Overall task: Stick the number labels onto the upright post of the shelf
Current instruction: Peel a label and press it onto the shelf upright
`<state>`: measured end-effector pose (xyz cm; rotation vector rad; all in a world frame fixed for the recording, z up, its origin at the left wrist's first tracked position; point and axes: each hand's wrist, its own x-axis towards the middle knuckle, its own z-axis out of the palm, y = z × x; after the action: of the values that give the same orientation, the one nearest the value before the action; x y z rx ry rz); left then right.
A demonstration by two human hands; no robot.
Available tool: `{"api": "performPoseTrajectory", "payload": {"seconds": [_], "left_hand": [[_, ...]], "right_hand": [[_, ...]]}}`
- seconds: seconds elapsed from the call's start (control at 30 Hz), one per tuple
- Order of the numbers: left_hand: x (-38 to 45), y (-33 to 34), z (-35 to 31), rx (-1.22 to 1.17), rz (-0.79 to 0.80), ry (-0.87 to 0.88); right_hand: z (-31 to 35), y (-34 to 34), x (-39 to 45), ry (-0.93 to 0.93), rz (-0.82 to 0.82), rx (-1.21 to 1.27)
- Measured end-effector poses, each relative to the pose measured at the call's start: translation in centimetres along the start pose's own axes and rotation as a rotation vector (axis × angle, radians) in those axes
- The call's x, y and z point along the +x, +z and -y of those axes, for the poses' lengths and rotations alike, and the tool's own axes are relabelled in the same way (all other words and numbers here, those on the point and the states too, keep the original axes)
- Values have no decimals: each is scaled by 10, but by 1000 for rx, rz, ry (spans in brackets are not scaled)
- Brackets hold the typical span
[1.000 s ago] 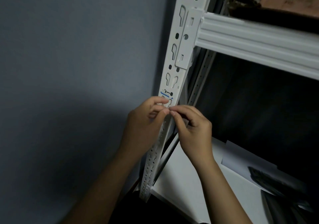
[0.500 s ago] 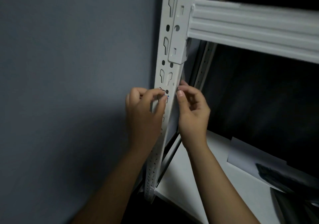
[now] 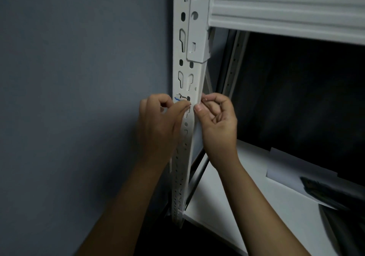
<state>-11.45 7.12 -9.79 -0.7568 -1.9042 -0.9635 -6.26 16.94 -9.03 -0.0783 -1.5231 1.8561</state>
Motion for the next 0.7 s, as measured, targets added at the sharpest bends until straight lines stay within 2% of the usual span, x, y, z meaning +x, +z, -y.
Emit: {"api": "performPoseTrajectory", "payload": {"seconds": [0.23,0.47,0.6,0.7], "left_hand": [[6,0,5,123,-82,231],[2,13,12,105,-104,233],[-15,13,7,127,-23,269],[-18,10,6,58,-65,142]], "right_hand": [[-1,1,0,-49,2,4],[-5,4,-1,-52,-19,40],[-8,7,-2,-37,-45,80],[-9,7,-2,-38,-43,84]]}}
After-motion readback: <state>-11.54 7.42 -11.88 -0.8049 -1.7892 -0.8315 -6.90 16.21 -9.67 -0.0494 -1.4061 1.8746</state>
